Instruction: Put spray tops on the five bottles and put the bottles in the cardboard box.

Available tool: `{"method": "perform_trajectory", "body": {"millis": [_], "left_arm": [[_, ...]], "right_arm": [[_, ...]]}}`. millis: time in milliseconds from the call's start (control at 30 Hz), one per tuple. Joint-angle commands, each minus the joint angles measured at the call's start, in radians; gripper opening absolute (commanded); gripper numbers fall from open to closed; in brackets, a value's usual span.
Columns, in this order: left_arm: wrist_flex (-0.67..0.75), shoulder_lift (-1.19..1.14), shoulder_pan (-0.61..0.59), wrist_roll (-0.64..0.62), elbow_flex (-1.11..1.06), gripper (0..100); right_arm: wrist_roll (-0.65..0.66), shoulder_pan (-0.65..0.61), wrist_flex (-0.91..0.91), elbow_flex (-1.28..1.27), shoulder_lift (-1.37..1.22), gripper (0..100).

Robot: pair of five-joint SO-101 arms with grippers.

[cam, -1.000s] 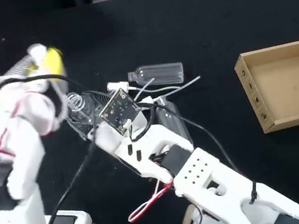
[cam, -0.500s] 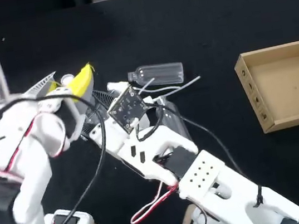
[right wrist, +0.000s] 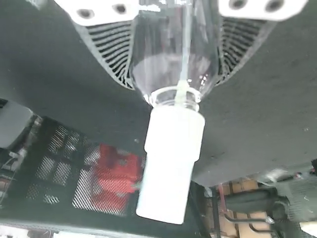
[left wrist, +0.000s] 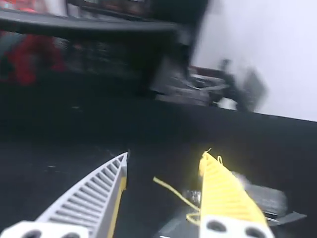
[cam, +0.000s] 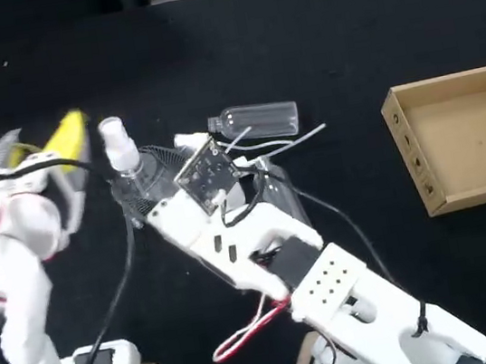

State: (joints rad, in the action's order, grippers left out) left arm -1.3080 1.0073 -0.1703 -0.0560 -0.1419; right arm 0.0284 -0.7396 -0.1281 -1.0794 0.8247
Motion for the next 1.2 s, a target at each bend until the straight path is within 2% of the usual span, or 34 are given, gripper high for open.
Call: {"method": "perform_trajectory", "body": {"millis": [0,133,233,300,433,633,800,967,1167], "left_arm": [[-0.002,-0.002,-0.122,0.054,-0.002,21],[0.126,0.0,-0.148,0.049,-0.254,21],[0.262,0.008,-0.142,0.049,-0.496,21],[0.371,0.009,-0.139,0.04,-0.636,21],[0.526,0.009,-0.139,-0.089,-0.808,21],[0.559,0.009,-0.119,-0.109,-0.883,21],[0.56,0.009,-0.015,-0.109,-0.914,21],[0.611,0.009,0.027,-0.109,-0.984,21],[0.741,0.009,0.021,-0.109,-1.093,21]], "right_arm": [[-0.011,0.129,-0.089,0.061,0.111,1.0],[-0.011,0.31,-0.351,0.18,0.2,1.0],[-0.011,0.512,-0.574,0.341,0.209,1.0],[-0.011,0.657,-0.644,0.426,0.209,1.0],[-0.005,0.839,-0.569,0.453,0.203,1.1],[0.052,1.02,-0.293,0.367,0.021,1.1],[-0.025,1.037,-0.123,0.312,-0.168,1.1],[-0.071,1.043,0.005,0.217,-0.174,1.1],[-0.058,0.933,0.155,0.021,-0.168,1.1]]}}
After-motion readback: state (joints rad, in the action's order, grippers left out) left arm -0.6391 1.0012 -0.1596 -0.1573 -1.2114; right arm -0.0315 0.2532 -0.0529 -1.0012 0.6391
